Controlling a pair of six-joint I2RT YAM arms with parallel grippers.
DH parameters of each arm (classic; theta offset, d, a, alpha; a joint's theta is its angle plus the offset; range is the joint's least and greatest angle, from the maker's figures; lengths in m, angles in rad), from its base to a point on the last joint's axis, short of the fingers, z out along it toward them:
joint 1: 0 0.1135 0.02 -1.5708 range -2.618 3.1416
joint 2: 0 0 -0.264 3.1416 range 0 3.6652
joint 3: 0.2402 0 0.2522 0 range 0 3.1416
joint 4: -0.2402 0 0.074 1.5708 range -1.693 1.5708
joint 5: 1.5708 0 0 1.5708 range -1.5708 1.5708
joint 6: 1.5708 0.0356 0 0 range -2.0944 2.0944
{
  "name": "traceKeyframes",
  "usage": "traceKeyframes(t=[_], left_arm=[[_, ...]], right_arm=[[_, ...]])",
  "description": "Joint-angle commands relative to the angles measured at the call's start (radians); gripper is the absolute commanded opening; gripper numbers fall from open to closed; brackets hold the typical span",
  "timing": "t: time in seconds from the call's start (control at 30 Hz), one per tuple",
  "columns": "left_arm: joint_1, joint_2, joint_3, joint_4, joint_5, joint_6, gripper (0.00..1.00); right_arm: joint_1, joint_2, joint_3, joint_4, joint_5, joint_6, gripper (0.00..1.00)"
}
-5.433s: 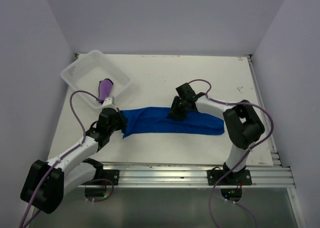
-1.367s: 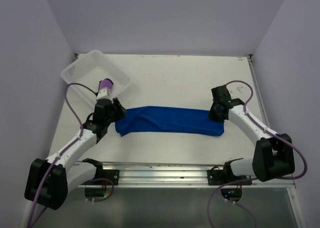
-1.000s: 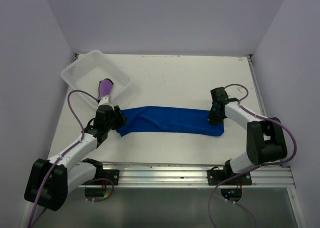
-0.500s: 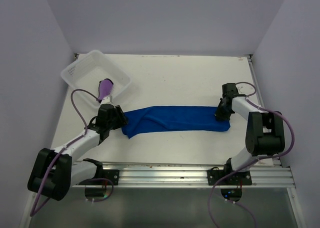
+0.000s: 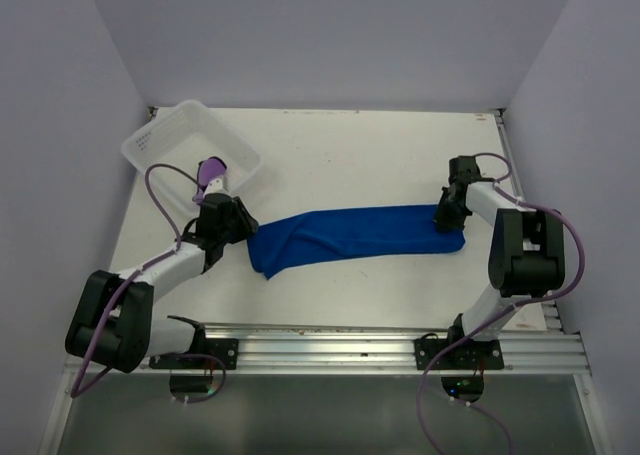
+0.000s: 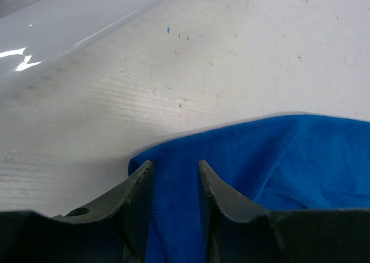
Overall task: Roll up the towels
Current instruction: Fold the towel
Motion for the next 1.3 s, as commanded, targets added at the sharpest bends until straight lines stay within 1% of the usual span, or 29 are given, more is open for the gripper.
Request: traceKeyframes(t=[0.0, 0.17, 0.47, 0.67, 1.13, 1.27], left_arm=[[0.010, 0.014, 0.003, 0.059, 0.025, -0.016, 0.38], [0.010, 0.011, -0.034, 0.059, 0.031, -0.023, 0.38], [0.010, 0.015, -0.053, 0.056, 0.024, -0.017, 0.37], [0.010, 0.052, -0.021, 0.044, 0.016, 0.003, 0.37], [0.010, 0.063, -0.008, 0.057, 0.008, 0.004, 0.37], [0.010, 0.072, 0.007, 0.056, 0.001, 0.009, 0.29]], right_arm=[[-0.021, 0.032, 0.003, 0.025, 0.016, -0.031, 0.00], [-0.021, 0.033, 0.005, 0.030, 0.001, -0.031, 0.00], [-0.023, 0.040, 0.002, 0.037, -0.013, -0.030, 0.00], [-0.024, 0.038, 0.005, 0.037, -0.016, -0.033, 0.00], [-0.029, 0.044, 0.002, 0.045, -0.030, -0.031, 0.00], [-0.029, 0.043, 0.000, 0.043, -0.030, -0.031, 0.00]])
